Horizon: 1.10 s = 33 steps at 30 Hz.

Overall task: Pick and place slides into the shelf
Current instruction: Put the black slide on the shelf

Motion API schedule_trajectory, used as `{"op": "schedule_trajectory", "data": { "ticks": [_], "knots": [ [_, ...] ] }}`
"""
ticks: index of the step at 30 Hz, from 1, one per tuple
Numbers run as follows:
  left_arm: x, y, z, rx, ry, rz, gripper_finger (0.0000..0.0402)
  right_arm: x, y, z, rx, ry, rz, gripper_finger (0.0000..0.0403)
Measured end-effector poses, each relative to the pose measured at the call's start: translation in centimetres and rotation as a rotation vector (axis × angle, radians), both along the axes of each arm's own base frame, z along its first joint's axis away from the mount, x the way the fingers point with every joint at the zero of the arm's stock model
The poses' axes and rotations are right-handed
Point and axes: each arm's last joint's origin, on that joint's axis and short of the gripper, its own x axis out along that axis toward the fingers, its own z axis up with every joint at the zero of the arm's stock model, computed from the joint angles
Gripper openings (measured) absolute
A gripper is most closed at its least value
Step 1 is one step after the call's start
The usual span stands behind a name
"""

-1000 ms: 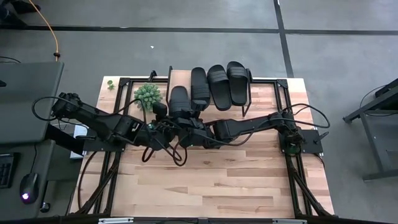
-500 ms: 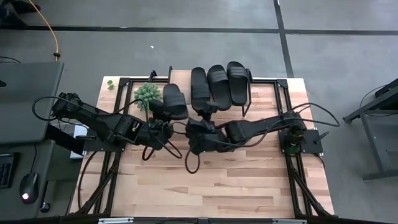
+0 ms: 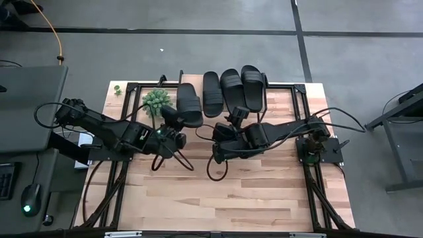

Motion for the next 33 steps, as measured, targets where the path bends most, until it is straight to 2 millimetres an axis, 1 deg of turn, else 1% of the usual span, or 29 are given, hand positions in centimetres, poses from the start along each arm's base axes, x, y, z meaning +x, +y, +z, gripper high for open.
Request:
{"op": "schedule_trajectory", "data": {
  "ticks": [3, 6, 10, 14, 20, 26, 33],
  "knots": [
    [0.3, 0.1, 0.3, 0.022, 0.007, -0.02, 0.0059, 0.0, 0.0, 0.0, -0.002, 0.005, 0.0, 0.0204],
    [0.7, 1.2, 0.3, -0.013, 0.018, -0.038, 0.0047, 0.0, 0.0, 0.0, -0.007, 0.013, 0.007, 0.0204],
    [0.9, 4.0, 0.1, -0.076, 0.039, -0.001, 0.004, 0.0, 0.0, 0.0, -0.011, 0.02, 0.011, 0.0204],
    [1.0, 6.5, 0.2, -0.112, 0.041, 0.029, 0.0046, -0.1, 0.0, -0.1, 0.0, 0.035, 0.016, 0.0204],
    [1.3, 8.9, 0.5, -0.164, 0.021, -0.023, 0.0049, -0.2, 0.0, -0.1, -0.001, 0.04, 0.016, 0.0204],
    [1.2, 10.4, 0.7, -0.192, 0.001, -0.045, 0.005, -0.2, 0.0, -0.1, 0.0, 0.041, 0.016, 0.0204],
    [0.7, 12.0, 0.6, -0.196, 0.013, -0.013, 0.005, -0.2, 0.0, -0.1, 0.001, 0.041, 0.016, 0.0204]
  ]
}}
